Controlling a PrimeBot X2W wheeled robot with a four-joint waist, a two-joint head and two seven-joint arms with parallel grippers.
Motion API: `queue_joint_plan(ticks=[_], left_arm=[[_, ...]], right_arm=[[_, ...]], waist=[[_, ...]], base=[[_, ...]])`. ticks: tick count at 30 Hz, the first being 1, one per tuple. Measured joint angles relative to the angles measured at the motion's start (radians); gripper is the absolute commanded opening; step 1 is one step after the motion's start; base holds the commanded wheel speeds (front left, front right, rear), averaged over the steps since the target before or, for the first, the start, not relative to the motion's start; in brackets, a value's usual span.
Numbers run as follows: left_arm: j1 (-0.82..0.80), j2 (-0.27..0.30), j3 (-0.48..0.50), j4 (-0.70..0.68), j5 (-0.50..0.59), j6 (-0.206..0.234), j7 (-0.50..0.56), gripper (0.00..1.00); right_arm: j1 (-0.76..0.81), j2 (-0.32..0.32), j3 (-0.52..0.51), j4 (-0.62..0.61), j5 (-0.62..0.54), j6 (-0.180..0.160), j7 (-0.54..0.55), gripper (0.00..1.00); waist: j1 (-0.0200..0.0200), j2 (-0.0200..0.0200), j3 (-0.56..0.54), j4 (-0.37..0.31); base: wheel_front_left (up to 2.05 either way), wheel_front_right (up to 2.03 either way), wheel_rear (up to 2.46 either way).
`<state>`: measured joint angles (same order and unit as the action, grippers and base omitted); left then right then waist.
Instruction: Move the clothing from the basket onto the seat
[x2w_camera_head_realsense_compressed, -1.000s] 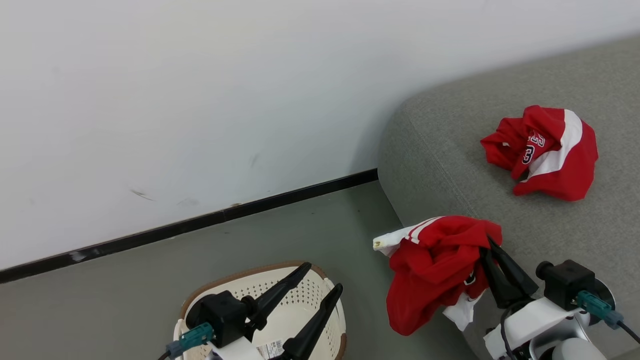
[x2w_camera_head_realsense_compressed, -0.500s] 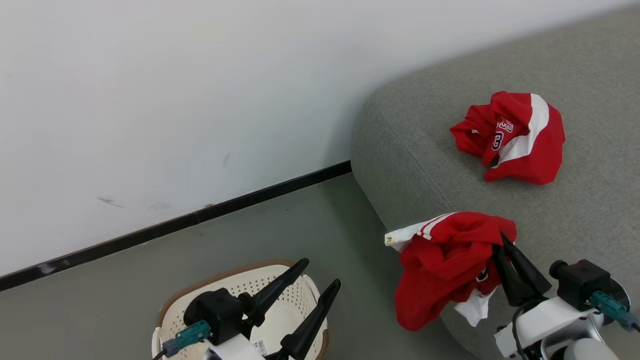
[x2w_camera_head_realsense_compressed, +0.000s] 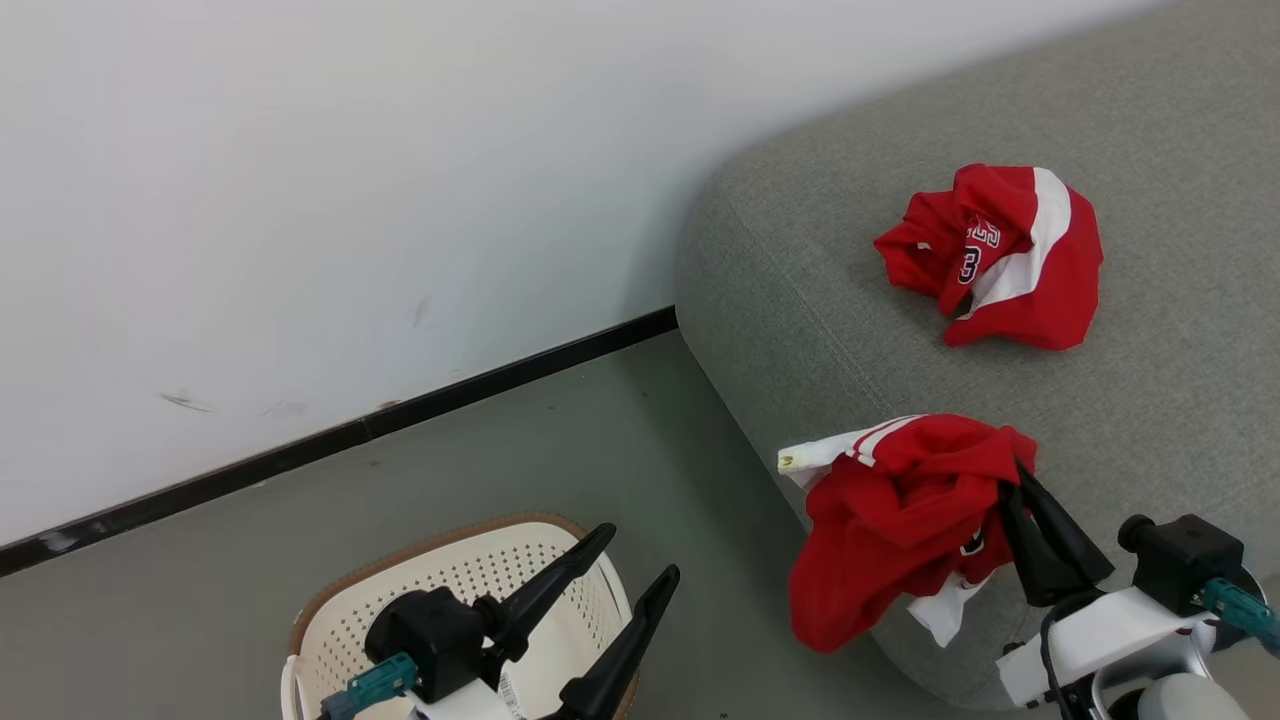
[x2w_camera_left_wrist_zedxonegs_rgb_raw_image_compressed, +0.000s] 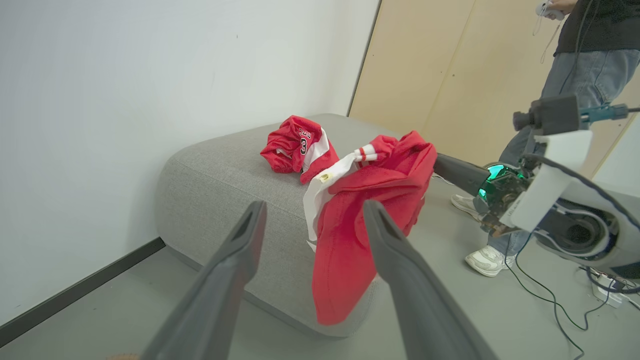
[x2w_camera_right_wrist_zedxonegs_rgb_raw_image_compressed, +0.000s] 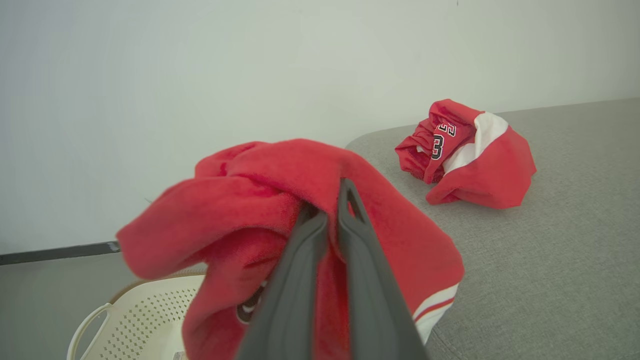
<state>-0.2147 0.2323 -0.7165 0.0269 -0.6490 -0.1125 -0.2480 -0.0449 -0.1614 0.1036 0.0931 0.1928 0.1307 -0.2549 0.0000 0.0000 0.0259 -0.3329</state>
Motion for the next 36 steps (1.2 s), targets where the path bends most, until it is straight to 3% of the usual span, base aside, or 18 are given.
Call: queue_joint_plan(ticks=[9, 28, 36], left_arm=[[0.001, 0.001, 0.0, -0.007, 0.002, 0.0, 0.0, 1.0], [0.001, 0.004, -0.023, -0.014, 0.009, 0.0, 0.0, 1.0], [0.001, 0.006, -0.038, -0.013, 0.009, 0.0, 0.0, 1.0]], right_arm=[[-0.029, -0.026, -0.053, 0.003, 0.059, 0.0, 0.019, 0.0], [-0.284, -0.121, -0.168, 0.054, 0.25, 0.0, 0.176, 0.0], [-0.414, -0.149, -0.251, 0.162, 0.311, 0.0, 0.281, 0.0]], waist=[[0.0, 0.0, 0.014, 0.012], [0.0, 0.0, 0.048, 0.048], [0.0, 0.0, 0.052, 0.06]], base=[[0.0, 0.0, 0.0], [0.0, 0.0, 0.0], [0.0, 0.0, 0.0]])
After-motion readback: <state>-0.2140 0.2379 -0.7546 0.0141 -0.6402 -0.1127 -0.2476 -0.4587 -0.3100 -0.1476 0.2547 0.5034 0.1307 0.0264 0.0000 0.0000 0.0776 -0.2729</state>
